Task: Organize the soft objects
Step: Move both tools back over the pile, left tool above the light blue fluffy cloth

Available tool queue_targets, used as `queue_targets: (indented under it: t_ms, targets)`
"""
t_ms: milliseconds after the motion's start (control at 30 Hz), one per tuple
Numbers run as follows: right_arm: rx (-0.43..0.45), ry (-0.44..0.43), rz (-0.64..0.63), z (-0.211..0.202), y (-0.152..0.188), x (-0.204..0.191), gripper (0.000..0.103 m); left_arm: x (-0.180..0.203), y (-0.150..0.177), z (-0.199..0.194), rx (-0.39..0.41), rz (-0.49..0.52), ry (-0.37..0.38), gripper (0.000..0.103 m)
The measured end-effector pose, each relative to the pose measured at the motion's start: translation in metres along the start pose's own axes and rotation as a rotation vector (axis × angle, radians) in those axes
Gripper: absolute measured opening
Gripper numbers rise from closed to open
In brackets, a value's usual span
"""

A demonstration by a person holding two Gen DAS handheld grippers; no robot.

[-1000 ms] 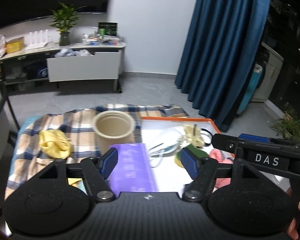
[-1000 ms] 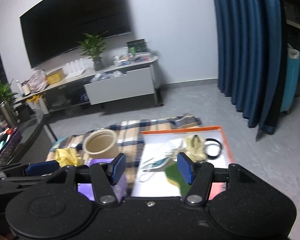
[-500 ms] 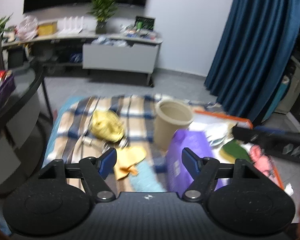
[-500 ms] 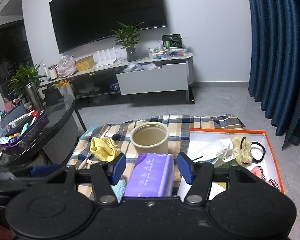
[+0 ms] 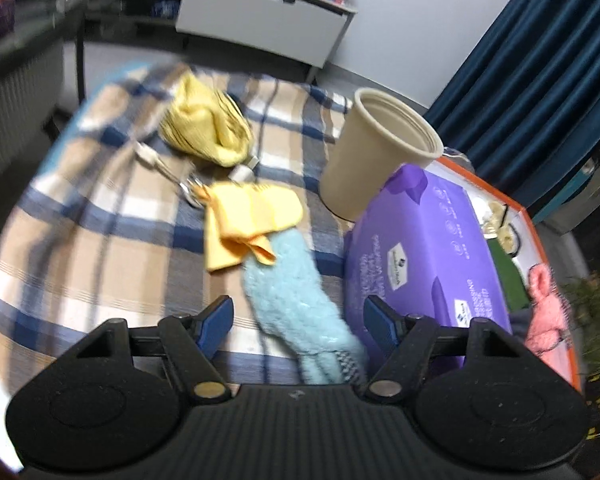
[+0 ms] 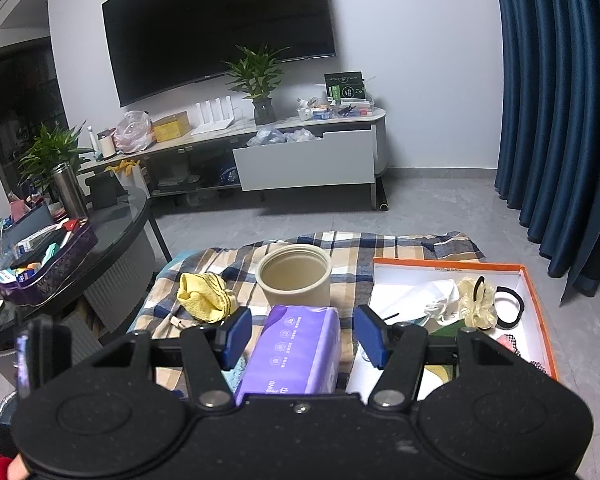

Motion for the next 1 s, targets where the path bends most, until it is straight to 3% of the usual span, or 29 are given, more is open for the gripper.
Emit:
queue_targets:
  t_ms: [100,167,233,333,433,533,700,867,900,1000]
  targets:
    - [-0.002,0.0,0.005,0.001,0.0,0.001,0.07,0.0,0.005,0.01,-0.019,-0.007,0.004,0.075]
    - [-0.003,0.001,0.003,0.001,0.001,0.002,0.07,-0.005,0.007,0.011,-0.017,-0.048,0.03,0.071]
    - [-0.004,-0.001,0.001,0.002,0.001,0.002,0.07,-0.006,0.006,0.006,-0.01,-0.063,0.06,0.049]
    - [-0.004,-0.004,0.002,0.002,0.001,0.001,0.07,-0.008,0.002,-0.005,0.01,-0.035,0.043,0.032]
    - [-0.004,-0.012,-0.003,0.003,0.002,-0.003,0.07,-0.01,0.0,-0.019,0.024,-0.018,0.043,0.03]
    - [-0.005,-0.021,-0.012,0.003,0.003,-0.007,0.07,-0.008,-0.004,-0.033,0.043,0.037,0.039,0.03]
    - [-0.003,-0.028,-0.016,0.003,0.003,-0.01,0.07,-0.02,-0.008,-0.061,0.046,0.145,-0.045,0.029]
    - [-0.008,-0.043,-0.023,0.005,0.004,-0.019,0.07,-0.037,0.001,-0.062,0.024,0.217,-0.143,0.033]
    - [-0.01,-0.049,-0.027,0.006,0.005,-0.022,0.07,-0.04,0.002,-0.059,0.02,0.215,-0.16,0.038]
    - [-0.015,-0.064,-0.051,0.007,0.006,-0.033,0.07,-0.043,0.002,-0.046,0.026,0.225,-0.175,0.068]
Point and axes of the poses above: each gripper's, at about its wrist camera, not at the fingertips, and z roughly the way its jaws point, x to its right, y to its underside, the point moved 9 cm from there along z, roughly the way its jaws point, and after that the axes turned 13 degrees about y, right-handed, at the moved point
